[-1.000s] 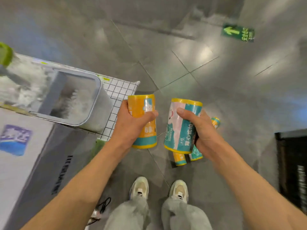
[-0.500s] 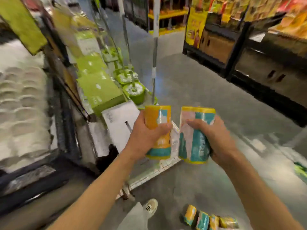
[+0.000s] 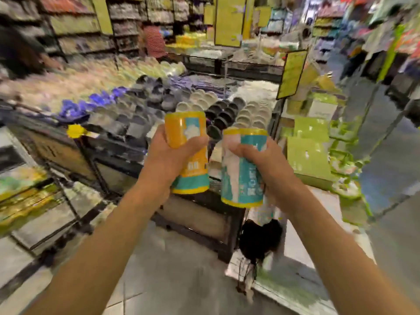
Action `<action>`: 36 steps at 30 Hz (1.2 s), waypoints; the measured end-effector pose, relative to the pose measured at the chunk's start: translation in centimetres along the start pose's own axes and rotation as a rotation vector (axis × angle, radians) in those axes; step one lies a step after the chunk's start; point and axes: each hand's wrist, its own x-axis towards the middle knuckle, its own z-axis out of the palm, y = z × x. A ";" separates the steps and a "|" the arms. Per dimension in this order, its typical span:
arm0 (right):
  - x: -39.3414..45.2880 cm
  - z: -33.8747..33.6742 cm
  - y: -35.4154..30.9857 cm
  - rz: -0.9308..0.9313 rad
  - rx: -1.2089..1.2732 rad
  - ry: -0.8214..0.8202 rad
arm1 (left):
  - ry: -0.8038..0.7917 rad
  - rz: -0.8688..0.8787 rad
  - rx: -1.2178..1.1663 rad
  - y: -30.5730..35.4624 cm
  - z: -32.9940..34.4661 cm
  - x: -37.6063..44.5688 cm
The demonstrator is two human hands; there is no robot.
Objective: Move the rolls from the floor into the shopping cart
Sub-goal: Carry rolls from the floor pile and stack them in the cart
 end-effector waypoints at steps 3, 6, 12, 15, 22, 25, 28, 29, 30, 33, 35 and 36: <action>2.5 9.1 0.4 0.016 0.011 -0.123 | 0.135 0.040 0.042 1.4 -8.9 -0.2; 4.4 18.1 1.3 0.030 0.014 -0.226 | 0.264 0.065 0.146 2.0 -17.5 0.2; 7.8 34.3 1.5 0.053 -0.002 -0.348 | 0.484 0.062 0.144 3.2 -32.3 1.4; 9.1 40.4 1.4 0.054 -0.004 -0.419 | 0.551 0.077 0.128 4.2 -37.8 1.3; 12.4 52.0 2.5 0.079 0.037 -0.599 | 0.698 0.109 0.097 4.2 -47.2 1.6; 14.7 56.3 3.5 0.083 0.037 -0.654 | 0.751 0.098 0.098 3.6 -50.3 3.3; 17.6 60.4 4.9 0.095 0.056 -0.686 | 0.821 0.069 0.106 3.1 -53.4 6.0; 18.9 61.8 5.4 0.100 0.058 -0.696 | 0.842 0.068 0.108 2.9 -54.5 7.0; 20.1 63.1 6.0 0.108 0.059 -0.706 | 0.858 0.066 0.113 2.5 -55.6 8.2; 24.2 66.7 7.4 0.159 0.073 -0.733 | 0.903 0.027 0.136 1.8 -58.5 11.9; 27.1 69.0 8.0 0.167 0.074 -0.749 | 0.934 0.020 0.129 1.6 -60.5 14.6; 28.4 70.1 8.3 0.166 0.067 -0.757 | 0.946 0.020 0.131 1.5 -61.5 15.9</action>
